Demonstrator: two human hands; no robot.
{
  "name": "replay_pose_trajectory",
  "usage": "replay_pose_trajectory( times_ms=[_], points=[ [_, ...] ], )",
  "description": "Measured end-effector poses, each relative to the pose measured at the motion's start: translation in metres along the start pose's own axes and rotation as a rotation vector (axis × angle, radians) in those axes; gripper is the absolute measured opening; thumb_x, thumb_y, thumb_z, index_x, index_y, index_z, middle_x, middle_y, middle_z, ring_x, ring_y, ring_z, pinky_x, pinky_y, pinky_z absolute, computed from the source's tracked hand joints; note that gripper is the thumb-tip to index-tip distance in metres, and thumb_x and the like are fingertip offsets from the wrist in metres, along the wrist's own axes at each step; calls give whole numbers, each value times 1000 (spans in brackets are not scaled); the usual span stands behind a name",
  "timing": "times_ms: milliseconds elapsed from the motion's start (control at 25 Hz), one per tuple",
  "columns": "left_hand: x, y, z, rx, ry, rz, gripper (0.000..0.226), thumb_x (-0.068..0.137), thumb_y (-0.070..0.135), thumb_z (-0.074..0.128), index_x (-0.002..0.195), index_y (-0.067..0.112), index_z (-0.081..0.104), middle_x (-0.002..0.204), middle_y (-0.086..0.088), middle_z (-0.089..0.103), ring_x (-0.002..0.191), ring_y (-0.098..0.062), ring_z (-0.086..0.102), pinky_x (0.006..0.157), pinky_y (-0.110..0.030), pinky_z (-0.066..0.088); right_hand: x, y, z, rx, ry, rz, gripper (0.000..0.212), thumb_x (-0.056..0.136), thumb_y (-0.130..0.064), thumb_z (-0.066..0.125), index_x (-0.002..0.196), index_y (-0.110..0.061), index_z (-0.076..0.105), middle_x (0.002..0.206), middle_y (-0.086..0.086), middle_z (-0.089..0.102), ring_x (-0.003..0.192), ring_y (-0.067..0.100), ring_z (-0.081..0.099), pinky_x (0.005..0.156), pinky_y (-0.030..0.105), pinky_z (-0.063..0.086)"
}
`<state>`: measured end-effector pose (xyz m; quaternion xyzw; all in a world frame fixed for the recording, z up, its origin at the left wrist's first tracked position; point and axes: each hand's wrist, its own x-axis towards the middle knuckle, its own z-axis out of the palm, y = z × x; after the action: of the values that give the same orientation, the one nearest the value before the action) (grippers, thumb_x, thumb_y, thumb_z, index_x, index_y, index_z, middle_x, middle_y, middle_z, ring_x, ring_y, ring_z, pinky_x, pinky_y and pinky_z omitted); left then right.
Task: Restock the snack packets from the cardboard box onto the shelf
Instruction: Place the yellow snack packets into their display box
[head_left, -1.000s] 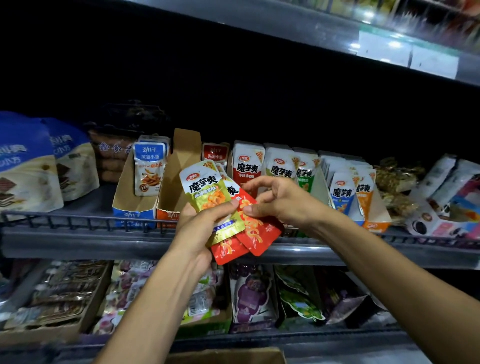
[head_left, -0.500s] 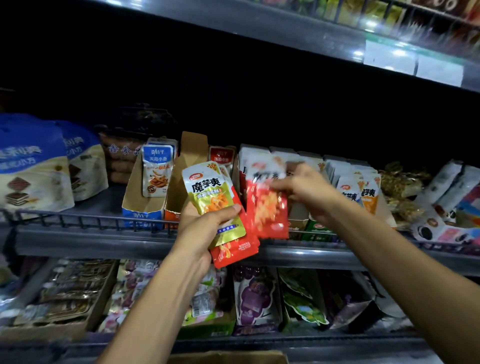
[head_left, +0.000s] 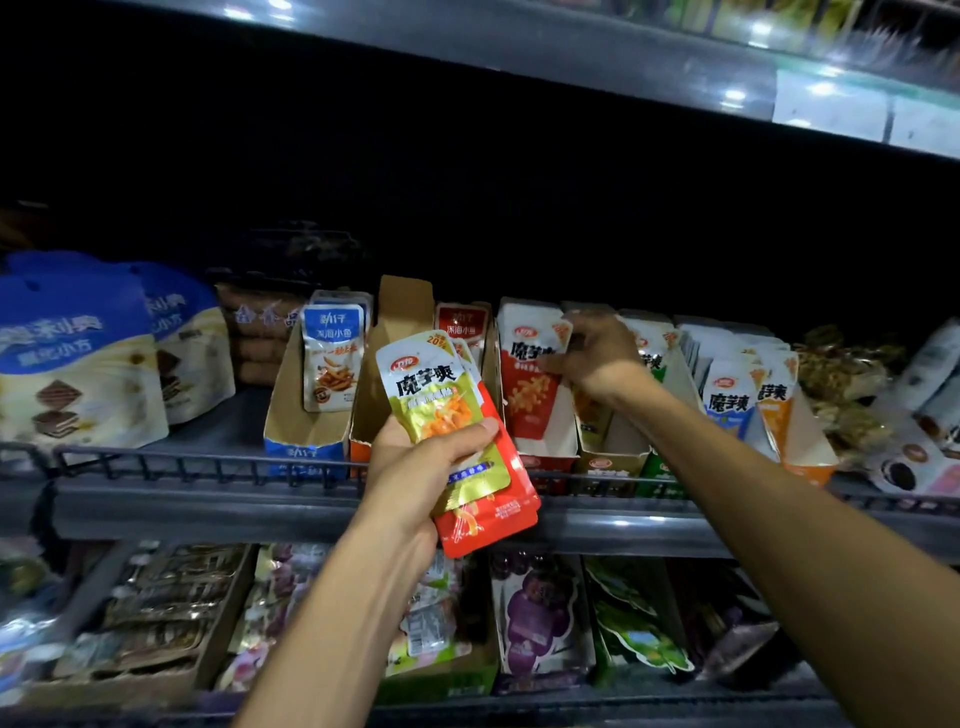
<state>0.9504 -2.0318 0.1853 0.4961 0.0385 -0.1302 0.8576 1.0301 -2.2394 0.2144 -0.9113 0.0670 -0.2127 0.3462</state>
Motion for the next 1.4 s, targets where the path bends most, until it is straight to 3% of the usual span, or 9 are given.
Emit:
replay_pose_trajectory(
  times_ms=[120,280,400,520,880,1000,1080,1240,1400],
  points=[
    [0,1,1,17,-21,6,45,72,1,82,111,14,65,85,-5,78,69,-23,75,53,-33,58,2,9,6,-176,96,-28,47,80,-29,76,120,-16,57,123,5,59,106,26,61,86,39,53],
    [-1,0,5,45,-34,38,52,69,0,83,115,15,63,88,-4,78,70,-22,75,52,-30,57,-23,-3,0,-163,390,-99,32,90,-39,64,108,-16,50,96,3,61,81,18,58,63,27,39],
    [-2,-3,8,67,-60,42,48,70,-1,83,110,15,64,84,-4,78,65,-20,74,50,-28,55,-59,-36,-6,175,126,-113,32,90,-46,59,93,-14,55,70,-3,57,60,11,54,55,26,39],
    [-4,-9,11,148,-98,53,47,70,1,83,109,19,64,84,-3,78,69,-22,75,57,-31,56,-86,-52,3,174,-140,-53,45,75,-59,69,87,-18,53,67,-8,51,58,7,48,54,25,41],
    [-16,-15,18,103,-199,23,55,60,16,82,112,18,63,91,-3,78,74,-19,75,58,-29,57,-79,-33,-17,751,-60,279,38,78,-9,77,100,-23,48,97,9,68,82,25,70,74,41,58],
    [-17,-17,20,120,-179,37,53,64,15,84,113,19,63,89,-1,78,74,-16,74,60,-29,56,-62,-23,-33,763,121,374,36,82,0,69,100,-25,51,105,11,69,90,29,71,80,50,58],
    [-13,-17,19,110,-120,43,47,71,8,83,112,20,63,86,0,78,71,-15,74,59,-29,56,-48,-13,-53,809,276,350,29,86,4,62,103,-18,56,104,8,69,89,23,69,75,40,60],
    [-5,-15,14,56,-44,27,40,77,3,80,108,19,62,78,2,76,61,-13,72,48,-25,54,-34,5,-70,631,359,241,21,91,1,59,107,-12,58,86,-6,64,74,6,59,49,10,47],
    [-5,-17,15,59,-63,39,38,78,1,78,105,21,62,78,3,76,61,-11,72,49,-23,55,-24,32,-54,365,234,143,23,86,0,66,107,-8,63,100,0,66,93,16,61,81,30,56]
  ],
)
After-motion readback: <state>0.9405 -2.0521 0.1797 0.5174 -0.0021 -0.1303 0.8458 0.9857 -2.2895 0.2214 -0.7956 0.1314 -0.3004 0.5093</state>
